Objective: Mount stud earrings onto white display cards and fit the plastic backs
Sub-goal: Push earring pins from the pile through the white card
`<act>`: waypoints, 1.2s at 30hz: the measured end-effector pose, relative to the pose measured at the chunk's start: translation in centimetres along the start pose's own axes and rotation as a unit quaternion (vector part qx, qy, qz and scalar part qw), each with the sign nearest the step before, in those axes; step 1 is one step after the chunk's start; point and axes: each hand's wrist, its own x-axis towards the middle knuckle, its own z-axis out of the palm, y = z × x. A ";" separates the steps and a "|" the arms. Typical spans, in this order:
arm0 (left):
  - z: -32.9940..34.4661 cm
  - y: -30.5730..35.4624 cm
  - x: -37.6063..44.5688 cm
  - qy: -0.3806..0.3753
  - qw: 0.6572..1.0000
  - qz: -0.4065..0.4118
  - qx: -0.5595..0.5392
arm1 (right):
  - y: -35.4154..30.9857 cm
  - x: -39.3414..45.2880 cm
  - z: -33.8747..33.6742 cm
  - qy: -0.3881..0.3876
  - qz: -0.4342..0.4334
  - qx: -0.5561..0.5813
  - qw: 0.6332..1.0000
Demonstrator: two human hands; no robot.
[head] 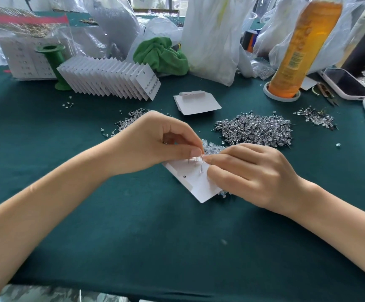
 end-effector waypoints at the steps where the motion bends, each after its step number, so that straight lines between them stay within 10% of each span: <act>1: 0.0 0.0 0.0 -0.001 1.000 -0.003 0.000 | 0.0 0.0 0.0 -0.001 -0.003 -0.001 1.000; 36: 1.4 -0.3 -0.3 -0.029 0.999 -0.017 0.030 | -0.5 -0.2 0.2 0.004 0.015 -0.031 0.999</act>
